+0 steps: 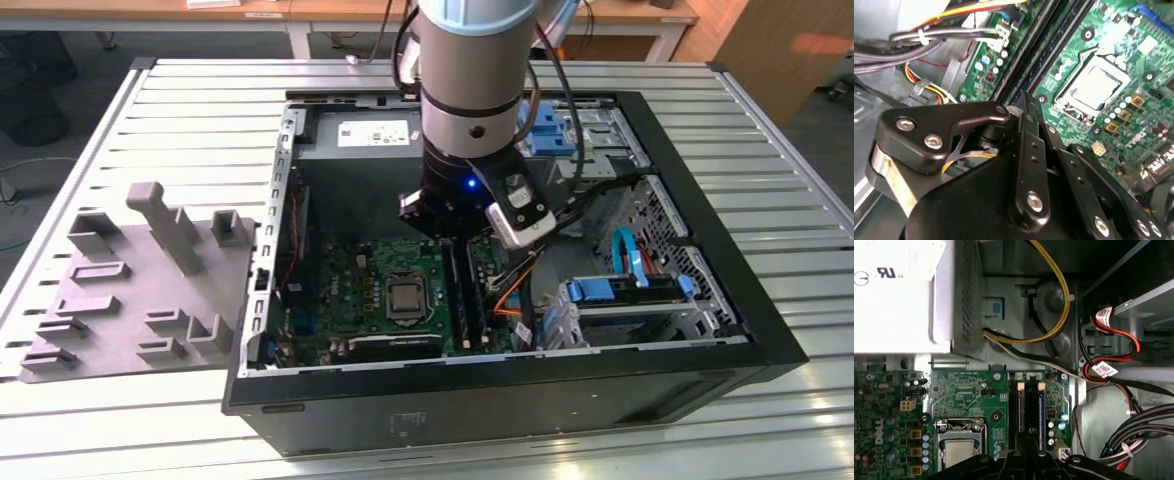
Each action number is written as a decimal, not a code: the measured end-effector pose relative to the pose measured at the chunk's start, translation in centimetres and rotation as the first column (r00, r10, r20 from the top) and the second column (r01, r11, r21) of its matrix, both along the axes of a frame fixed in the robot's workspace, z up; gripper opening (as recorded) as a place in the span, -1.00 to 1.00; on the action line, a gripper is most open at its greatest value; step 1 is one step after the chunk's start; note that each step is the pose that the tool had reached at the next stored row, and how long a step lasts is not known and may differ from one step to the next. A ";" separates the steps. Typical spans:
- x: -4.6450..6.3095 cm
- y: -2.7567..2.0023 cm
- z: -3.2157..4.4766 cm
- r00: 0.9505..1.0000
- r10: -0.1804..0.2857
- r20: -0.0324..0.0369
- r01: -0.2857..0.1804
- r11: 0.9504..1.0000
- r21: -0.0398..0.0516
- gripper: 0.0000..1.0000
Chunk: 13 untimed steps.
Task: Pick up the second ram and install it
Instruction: 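Press down the second ram until it locks into place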
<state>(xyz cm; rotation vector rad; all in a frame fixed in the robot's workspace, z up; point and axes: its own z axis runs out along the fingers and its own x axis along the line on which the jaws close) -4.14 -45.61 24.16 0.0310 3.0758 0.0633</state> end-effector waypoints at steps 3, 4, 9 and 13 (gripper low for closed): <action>0.0 -0.23 0.00 1.000 0.000 0.000 0.000 1.000 0.000 -0.79; 0.0 -0.23 0.00 1.000 0.000 0.000 0.000 1.000 0.000 -0.79; 0.0 -0.34 -0.01 1.000 -0.020 0.000 0.020 1.000 -0.005 -0.79; 0.0 -0.35 0.00 1.000 -0.029 0.000 0.029 0.999 -0.018 -0.79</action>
